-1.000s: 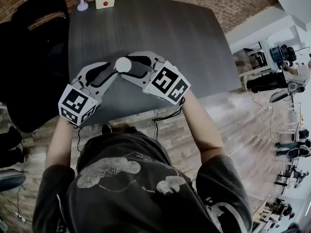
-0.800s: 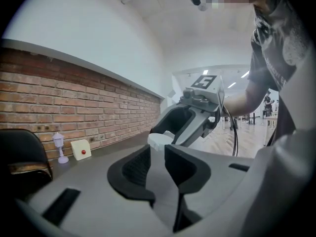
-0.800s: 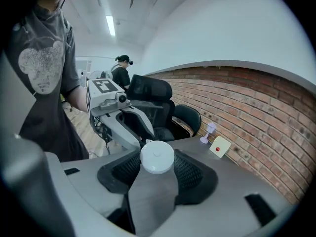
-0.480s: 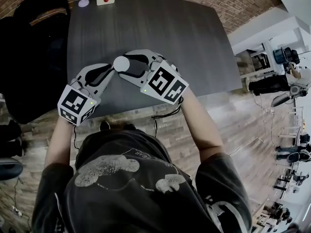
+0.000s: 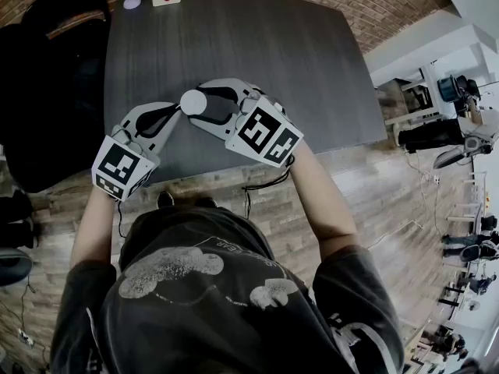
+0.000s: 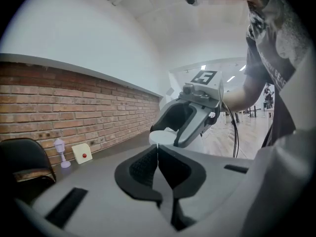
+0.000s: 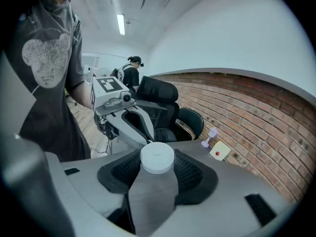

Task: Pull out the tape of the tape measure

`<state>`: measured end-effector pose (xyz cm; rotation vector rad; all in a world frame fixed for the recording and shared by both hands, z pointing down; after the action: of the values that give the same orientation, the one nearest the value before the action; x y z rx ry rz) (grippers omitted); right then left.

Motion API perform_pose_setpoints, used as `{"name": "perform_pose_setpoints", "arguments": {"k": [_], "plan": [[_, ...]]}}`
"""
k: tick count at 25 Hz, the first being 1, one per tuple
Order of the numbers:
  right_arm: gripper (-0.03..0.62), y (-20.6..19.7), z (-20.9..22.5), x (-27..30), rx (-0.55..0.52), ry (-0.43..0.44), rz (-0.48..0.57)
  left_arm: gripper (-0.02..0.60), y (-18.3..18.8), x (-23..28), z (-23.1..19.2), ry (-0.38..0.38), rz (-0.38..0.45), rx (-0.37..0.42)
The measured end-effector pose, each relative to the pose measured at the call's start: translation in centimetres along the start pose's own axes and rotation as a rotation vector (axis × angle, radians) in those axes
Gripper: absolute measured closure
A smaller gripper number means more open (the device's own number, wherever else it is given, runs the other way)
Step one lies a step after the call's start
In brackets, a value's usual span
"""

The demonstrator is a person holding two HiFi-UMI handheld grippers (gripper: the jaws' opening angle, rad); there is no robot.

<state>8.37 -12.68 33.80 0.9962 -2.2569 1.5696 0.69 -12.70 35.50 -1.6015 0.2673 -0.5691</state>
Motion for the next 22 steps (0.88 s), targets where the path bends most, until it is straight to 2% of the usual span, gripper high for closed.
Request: {"name": "perform_pose_setpoints", "arguments": {"k": [13,22], "plan": [[0.362,-1.5,-0.3,-1.4,0.047,-0.005,0.025,0.572,0.2,0.9,1.4,-0.003,-0.038,0.009],[0.362,-4.4,1.5,-3.4,0.111,-0.054,-0.002,0.572,-0.4,-0.4,0.7,0.072,-0.063,-0.021]]}}
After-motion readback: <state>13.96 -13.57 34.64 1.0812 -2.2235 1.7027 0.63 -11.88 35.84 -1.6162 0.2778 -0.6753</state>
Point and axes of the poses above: the fingertips, and each gripper's own axes: x forward along the fingers, z to its right, y out of its top, the point moved 4 cm from there along -x, backward along the fingers, and after that the axes turned 9 degrees about -x, right-handed, at the moved point
